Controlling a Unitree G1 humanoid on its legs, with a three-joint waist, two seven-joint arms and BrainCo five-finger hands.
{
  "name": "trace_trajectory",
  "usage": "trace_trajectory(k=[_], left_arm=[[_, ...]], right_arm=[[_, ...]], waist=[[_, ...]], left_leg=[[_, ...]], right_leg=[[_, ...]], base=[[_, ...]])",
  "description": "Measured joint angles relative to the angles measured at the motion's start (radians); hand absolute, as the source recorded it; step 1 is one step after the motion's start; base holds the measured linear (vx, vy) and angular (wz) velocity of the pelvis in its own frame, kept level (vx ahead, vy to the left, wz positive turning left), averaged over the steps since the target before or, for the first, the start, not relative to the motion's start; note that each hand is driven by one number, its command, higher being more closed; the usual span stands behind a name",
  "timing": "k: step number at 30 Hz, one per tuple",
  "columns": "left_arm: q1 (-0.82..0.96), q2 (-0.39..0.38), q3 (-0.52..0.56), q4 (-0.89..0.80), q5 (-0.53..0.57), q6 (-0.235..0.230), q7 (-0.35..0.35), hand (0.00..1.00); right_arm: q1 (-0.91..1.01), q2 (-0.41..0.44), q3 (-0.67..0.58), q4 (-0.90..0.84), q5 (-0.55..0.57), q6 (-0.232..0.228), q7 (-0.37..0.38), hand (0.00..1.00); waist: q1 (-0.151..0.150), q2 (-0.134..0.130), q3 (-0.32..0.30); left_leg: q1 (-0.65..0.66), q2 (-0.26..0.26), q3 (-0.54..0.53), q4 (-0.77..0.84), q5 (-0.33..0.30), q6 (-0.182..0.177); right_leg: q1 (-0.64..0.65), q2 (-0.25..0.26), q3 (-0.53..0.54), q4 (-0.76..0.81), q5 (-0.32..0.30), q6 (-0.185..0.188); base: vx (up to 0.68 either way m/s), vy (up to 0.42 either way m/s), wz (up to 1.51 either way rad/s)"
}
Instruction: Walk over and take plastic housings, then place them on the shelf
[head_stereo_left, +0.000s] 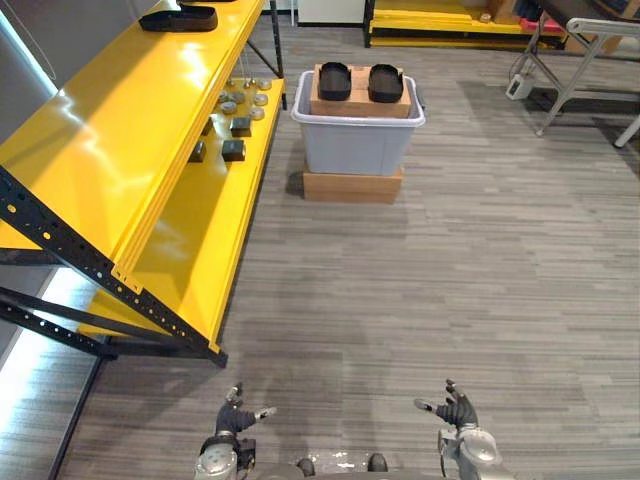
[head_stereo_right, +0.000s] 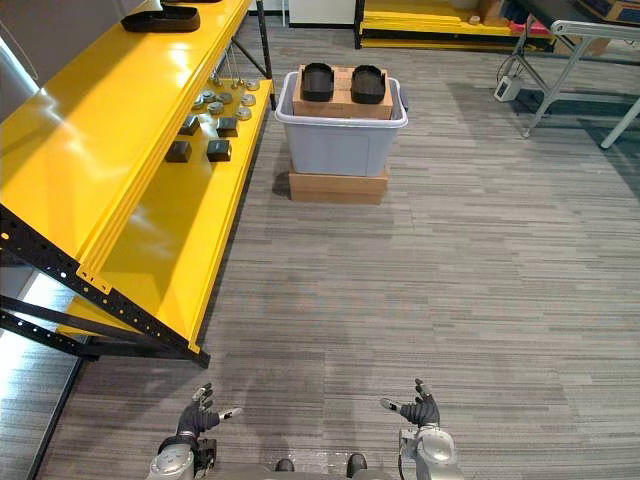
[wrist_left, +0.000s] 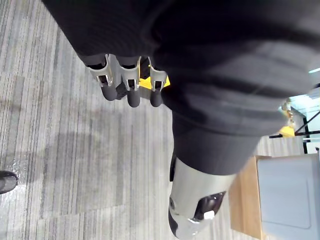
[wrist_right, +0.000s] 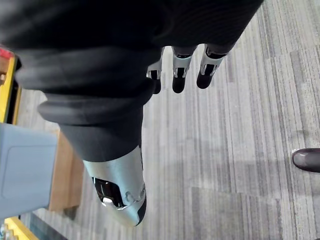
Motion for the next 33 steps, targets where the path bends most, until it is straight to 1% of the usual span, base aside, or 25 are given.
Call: trace_trajectory(k=[3, 8, 16, 21, 23, 24, 26, 27, 28, 29, 30, 31, 32, 33], left_arm=[[-0.001, 0.0, 0.018, -0.01, -0.002, 0.0, 0.001, 0.0], [0.023, -0.001, 0.052, -0.022, -0.007, 0.0, 0.0, 0.0], [0.037, -0.006, 0.054, -0.022, -0.044, 0.0, 0.001, 0.0], [0.037, -0.006, 0.057, -0.06, -0.051, 0.001, 0.002, 0.0], [0.035, -0.006, 0.066, -0.083, -0.057, 0.001, 0.003, 0.0], [0.034, -0.006, 0.078, -0.102, -0.063, 0.0, 0.003, 0.0], [0.037, -0.007, 0.091, -0.124, -0.077, 0.001, 0.004, 0.0], [0.036, -0.009, 0.095, -0.129, -0.083, 0.001, 0.004, 0.0], [0.04, -0.015, 0.106, -0.144, -0.085, 0.001, 0.005, 0.0], [0.04, -0.019, 0.111, -0.154, -0.089, 0.001, 0.005, 0.0], [0.036, -0.023, 0.112, -0.177, -0.092, 0.001, 0.006, 0.0], [0.035, -0.021, 0.112, -0.187, -0.093, 0.001, 0.006, 0.0], [0.036, -0.02, 0.111, -0.188, -0.099, 0.001, 0.007, 0.0], [0.037, -0.019, 0.11, -0.188, -0.101, 0.001, 0.007, 0.0]], right_arm=[[-0.003, -0.001, -0.025, 0.0, 0.01, 0.0, 0.0, 0.0], [-0.003, -0.007, -0.033, 0.0, 0.019, 0.0, -0.001, 0.0], [-0.005, -0.018, -0.051, 0.0, 0.028, 0.002, -0.006, 0.0], [-0.016, -0.018, -0.065, 0.0, 0.041, 0.006, -0.018, 0.0], [-0.035, -0.018, -0.066, 0.0, 0.061, 0.007, -0.024, 0.0], [-0.051, -0.018, -0.069, -0.001, 0.071, 0.007, -0.024, 0.0], [-0.074, -0.02, -0.079, -0.002, 0.089, 0.008, -0.025, 0.0], [-0.087, -0.021, -0.089, -0.002, 0.1, 0.008, -0.026, 0.0], [-0.102, -0.021, -0.097, -0.003, 0.102, 0.009, -0.028, 0.0], [-0.106, -0.023, -0.098, -0.004, 0.103, 0.009, -0.029, 0.0], [-0.108, -0.026, -0.098, -0.008, 0.107, 0.012, -0.032, 0.0], [-0.108, -0.025, -0.098, -0.008, 0.108, 0.021, -0.036, 0.0], [-0.106, -0.02, -0.097, -0.01, 0.11, 0.025, -0.043, 0.0], [-0.101, -0.017, -0.094, -0.02, 0.112, 0.027, -0.044, 0.0]], waist=[[0.0, 0.002, 0.001], [-0.001, 0.002, 0.003], [-0.001, 0.012, 0.01], [0.0, 0.005, 0.019], [0.0, 0.0, 0.032], [0.001, -0.003, 0.036], [0.004, 0.006, 0.046], [0.008, 0.017, 0.055], [0.017, 0.03, 0.062], [0.02, 0.035, 0.065], [0.026, 0.039, 0.074], [0.029, 0.039, 0.08], [0.028, 0.041, 0.085], [0.027, 0.041, 0.091]], left_leg=[[0.0, -0.003, 0.0, 0.0, 0.0, 0.0], [0.001, -0.004, 0.002, 0.001, 0.0, 0.0], [0.0, -0.003, 0.006, -0.013, 0.013, 0.011], [-0.003, -0.003, 0.007, -0.028, 0.02, 0.009], [-0.016, -0.003, 0.01, -0.011, 0.011, 0.017], [-0.044, -0.002, 0.018, 0.024, -0.008, 0.016], [-0.079, 0.007, 0.039, 0.097, -0.053, 0.023], [-0.096, 0.017, 0.055, 0.15, -0.09, 0.027], [-0.113, 0.024, 0.069, 0.201, -0.127, 0.034], [-0.124, 0.027, 0.076, 0.224, -0.144, 0.038], [-0.134, 0.03, 0.088, 0.264, -0.176, 0.049], [-0.133, 0.028, 0.091, 0.288, -0.201, 0.053], [-0.126, 0.028, 0.09, 0.314, -0.225, 0.056], [-0.115, 0.028, 0.087, 0.322, -0.237, 0.066]], right_leg=[[0.0, -0.002, 0.0, 0.0, 0.002, 0.003], [-0.002, -0.003, 0.0, 0.0, 0.002, 0.003], [-0.017, -0.001, 0.001, 0.0, 0.007, -0.001], [-0.022, -0.001, 0.003, -0.003, 0.009, 0.0], [-0.034, 0.0, 0.007, -0.002, 0.009, 0.0], [-0.044, 0.001, 0.018, 0.0, 0.01, 0.001], [-0.06, 0.006, 0.04, 0.01, 0.009, 0.003], [-0.07, 0.013, 0.058, 0.036, 0.0, 0.013], [-0.099, 0.019, 0.077, 0.095, -0.034, 0.021], [-0.121, 0.02, 0.083, 0.139, -0.056, 0.026], [-0.17, 0.019, 0.087, 0.253, -0.107, 0.038], [-0.214, 0.015, 0.082, 0.361, -0.141, 0.053], [-0.285, 0.012, 0.075, 0.537, -0.159, 0.061], [-0.327, 0.007, 0.065, 0.633, -0.159, 0.058]], base=[[-0.03, -0.006, 0.0], [-0.06, -0.022, -0.03], [-0.06, -0.026, -0.02], [0.0, 0.0, 0.0], [0.01, -0.002, -0.08], [0.02, 0.026, -0.25], [0.03, 0.042, -0.36], [0.02, 0.068, -0.48], [0.02, 0.079, -0.45], [0.01, 0.09, -0.39], [0.03, 0.097, -0.22], [0.06, 0.125, -0.15], [0.09, 0.109, -0.02], [0.11, 0.086, 0.1]])
